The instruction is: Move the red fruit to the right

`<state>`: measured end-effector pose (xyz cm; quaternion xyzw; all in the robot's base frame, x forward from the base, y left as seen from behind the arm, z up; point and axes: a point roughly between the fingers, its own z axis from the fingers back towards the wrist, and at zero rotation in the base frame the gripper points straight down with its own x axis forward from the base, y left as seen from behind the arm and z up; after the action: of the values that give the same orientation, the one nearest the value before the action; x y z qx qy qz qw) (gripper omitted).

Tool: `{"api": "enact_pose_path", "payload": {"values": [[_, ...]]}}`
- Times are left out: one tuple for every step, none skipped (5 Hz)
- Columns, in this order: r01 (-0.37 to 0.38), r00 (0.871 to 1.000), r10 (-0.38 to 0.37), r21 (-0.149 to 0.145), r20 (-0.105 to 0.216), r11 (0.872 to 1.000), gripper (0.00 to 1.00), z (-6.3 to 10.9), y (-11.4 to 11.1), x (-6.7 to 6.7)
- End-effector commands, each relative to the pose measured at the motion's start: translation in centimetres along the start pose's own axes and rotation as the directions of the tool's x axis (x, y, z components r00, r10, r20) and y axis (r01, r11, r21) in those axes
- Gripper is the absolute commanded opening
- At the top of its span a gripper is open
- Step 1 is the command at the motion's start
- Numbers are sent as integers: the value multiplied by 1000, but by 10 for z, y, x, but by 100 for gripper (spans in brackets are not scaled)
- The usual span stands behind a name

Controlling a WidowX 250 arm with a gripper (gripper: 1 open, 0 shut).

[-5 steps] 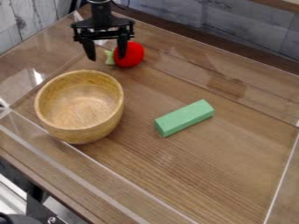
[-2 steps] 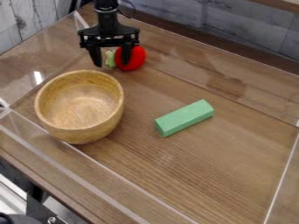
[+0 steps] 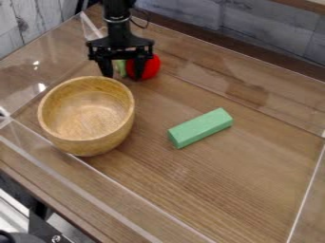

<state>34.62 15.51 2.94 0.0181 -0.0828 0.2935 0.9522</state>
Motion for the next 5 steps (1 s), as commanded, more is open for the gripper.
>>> {"api": "enact_pose_path", "payload": {"values": [[19, 997, -17, -16, 73, 1000, 0, 21, -14, 7], [10, 997, -8, -22, 74, 1000, 0, 21, -21, 5], [-1, 997, 3, -28, 74, 1000, 0, 15, -14, 14], [-12, 997, 15, -35, 74, 999, 0, 10, -7, 22], [-8, 997, 11, -45, 75, 999, 0, 22, -3, 21]]}}
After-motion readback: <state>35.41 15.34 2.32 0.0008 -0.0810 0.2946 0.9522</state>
